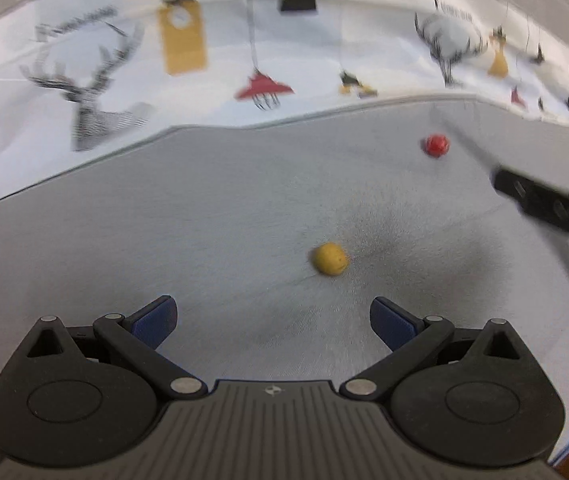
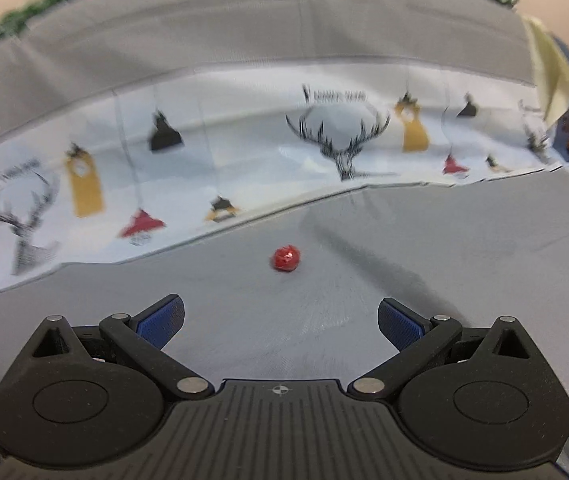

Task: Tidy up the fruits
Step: 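Lift both tools away from the plate toward the remaining fruits, then grasp a yellow ball with the left tool while the right tool grasps a red bagged ball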

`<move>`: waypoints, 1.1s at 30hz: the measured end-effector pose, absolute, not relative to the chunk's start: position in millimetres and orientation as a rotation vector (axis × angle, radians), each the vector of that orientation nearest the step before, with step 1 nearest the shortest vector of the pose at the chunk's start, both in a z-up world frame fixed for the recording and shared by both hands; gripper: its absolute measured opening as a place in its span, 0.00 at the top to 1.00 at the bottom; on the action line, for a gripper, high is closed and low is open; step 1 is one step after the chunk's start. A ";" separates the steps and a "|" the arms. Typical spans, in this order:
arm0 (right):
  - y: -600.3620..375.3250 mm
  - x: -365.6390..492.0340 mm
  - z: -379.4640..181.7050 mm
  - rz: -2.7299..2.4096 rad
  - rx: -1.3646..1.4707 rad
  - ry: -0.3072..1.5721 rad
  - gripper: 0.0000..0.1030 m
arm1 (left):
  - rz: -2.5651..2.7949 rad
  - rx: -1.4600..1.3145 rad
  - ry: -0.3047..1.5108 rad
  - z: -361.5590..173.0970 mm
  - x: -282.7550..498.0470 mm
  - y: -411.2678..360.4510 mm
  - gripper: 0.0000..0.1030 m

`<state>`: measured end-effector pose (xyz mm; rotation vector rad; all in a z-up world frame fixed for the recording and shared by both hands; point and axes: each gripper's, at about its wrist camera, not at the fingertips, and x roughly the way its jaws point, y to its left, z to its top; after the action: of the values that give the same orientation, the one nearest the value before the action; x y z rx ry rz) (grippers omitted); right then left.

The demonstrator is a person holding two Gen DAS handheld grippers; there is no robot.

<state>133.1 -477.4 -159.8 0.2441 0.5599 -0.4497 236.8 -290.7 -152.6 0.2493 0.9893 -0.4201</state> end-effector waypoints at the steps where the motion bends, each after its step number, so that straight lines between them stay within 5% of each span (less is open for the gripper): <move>1: -486.7 148.5 -169.5 -0.450 0.241 0.572 0.01 | -0.419 0.261 1.002 -164.1 246.1 -298.7 0.00; 9: -525.9 243.8 -231.0 -0.492 0.225 0.631 0.01 | -0.488 0.321 1.046 -228.0 286.7 -331.8 0.00; 17: -531.2 266.7 -251.9 -0.523 0.202 0.581 0.01 | -0.517 0.328 0.972 -230.8 281.8 -332.7 0.00; 18: -531.7 266.7 -252.0 -0.517 0.197 0.585 0.01 | -0.514 0.331 0.966 -229.2 280.2 -333.6 0.07; 19: -532.6 267.2 -251.6 -0.509 0.190 0.591 0.02 | -0.524 0.323 0.950 -225.4 276.6 -332.9 0.28; 20: -531.4 265.0 -249.1 -0.485 0.192 0.585 0.14 | -0.542 0.329 0.930 -219.7 271.1 -333.3 0.43; 21: -528.6 263.0 -246.2 -0.473 0.187 0.575 0.41 | -0.570 0.345 0.928 -215.2 268.4 -334.9 0.70; 23: -523.9 259.2 -239.4 -0.455 0.185 0.590 0.70 | -0.581 0.337 0.958 -211.0 267.0 -335.7 0.71; 33: -467.8 147.6 -160.0 -0.399 0.249 0.482 0.70 | -0.624 0.259 0.872 -138.2 208.8 -284.9 0.72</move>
<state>147.6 -467.8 -160.0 0.2491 0.4825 -0.3993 208.8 -284.9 -138.2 0.2594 0.8716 -0.6242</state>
